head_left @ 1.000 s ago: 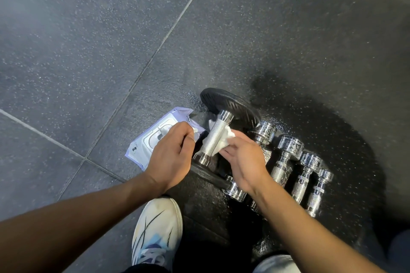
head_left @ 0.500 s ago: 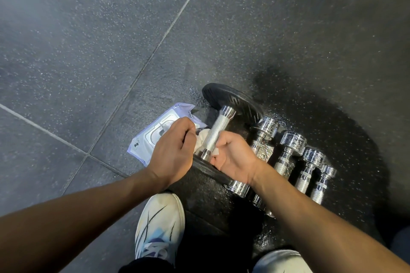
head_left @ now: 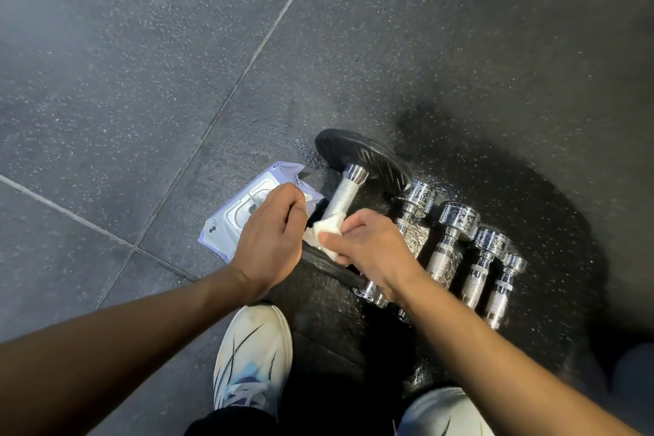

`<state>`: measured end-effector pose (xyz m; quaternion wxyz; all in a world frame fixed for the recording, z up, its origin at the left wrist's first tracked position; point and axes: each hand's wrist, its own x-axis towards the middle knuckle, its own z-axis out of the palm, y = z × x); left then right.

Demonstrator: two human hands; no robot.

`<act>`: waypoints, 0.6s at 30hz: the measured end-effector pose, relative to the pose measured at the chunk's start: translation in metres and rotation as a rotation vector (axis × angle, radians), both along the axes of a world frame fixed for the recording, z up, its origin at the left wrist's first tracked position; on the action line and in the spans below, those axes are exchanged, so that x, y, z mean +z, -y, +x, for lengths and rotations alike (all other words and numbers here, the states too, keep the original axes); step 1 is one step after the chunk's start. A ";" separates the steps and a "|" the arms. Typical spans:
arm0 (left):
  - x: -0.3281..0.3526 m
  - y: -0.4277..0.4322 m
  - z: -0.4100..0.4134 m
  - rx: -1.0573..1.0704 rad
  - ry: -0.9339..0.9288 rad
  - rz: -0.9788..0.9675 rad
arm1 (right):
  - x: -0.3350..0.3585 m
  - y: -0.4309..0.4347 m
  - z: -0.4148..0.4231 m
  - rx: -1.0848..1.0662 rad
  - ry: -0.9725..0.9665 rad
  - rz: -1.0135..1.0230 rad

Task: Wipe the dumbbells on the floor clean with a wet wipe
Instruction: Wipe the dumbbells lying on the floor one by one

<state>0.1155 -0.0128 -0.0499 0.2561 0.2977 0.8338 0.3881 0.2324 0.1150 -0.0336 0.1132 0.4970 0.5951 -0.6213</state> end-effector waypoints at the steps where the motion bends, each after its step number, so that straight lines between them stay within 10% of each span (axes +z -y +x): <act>1: 0.000 0.000 0.000 0.000 -0.002 0.004 | -0.002 0.005 -0.003 0.031 0.031 0.096; 18: 0.005 -0.001 0.000 -0.021 -0.032 -0.011 | 0.012 -0.006 0.026 0.088 0.056 0.031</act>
